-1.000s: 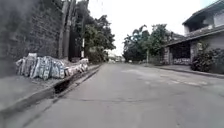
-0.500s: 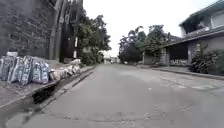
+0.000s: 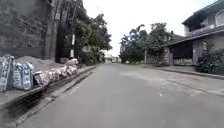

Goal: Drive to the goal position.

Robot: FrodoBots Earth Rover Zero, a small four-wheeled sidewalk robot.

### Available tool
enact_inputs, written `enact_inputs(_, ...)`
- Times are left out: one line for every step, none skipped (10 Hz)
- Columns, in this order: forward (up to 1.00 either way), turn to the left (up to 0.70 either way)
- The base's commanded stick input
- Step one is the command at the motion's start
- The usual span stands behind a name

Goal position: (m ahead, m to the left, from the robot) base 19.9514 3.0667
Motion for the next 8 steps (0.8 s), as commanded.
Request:
enact_inputs(1.00, 0.06)
enact_inputs(1.00, 0.00)
enact_inputs(1.00, 0.17)
enact_inputs(1.00, 0.12)
enact_inputs(1.00, 0.08)
enact_inputs(1.00, 0.02)
enact_inputs(1.00, 0.01)
enact_inputs(1.00, 0.03)
